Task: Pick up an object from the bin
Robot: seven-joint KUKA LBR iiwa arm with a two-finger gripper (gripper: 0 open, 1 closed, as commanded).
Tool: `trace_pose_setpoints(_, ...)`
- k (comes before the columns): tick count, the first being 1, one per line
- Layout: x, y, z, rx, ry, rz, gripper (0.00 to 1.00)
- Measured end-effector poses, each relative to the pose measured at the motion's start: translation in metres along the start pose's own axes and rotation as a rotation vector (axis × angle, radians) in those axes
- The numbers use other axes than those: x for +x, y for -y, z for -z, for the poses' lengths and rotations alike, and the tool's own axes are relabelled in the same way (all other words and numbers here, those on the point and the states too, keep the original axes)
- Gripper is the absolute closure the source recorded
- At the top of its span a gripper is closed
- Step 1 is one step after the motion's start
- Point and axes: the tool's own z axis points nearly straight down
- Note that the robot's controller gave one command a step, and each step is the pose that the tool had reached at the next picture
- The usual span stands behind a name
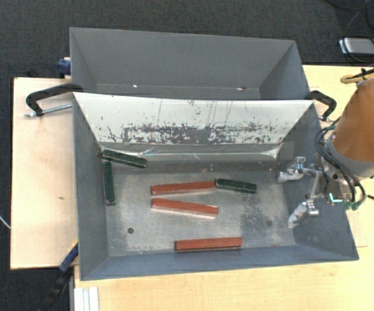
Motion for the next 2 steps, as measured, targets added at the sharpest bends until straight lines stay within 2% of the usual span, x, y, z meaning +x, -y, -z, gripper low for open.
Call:
trace_pose_setpoints(1,-0.002,-0.001,0.004,0.001,0.008,0.002,0.0)
trace_pose_setpoints(2,-0.032,-0.033,-0.054,0.001,0.014,-0.032,0.0)
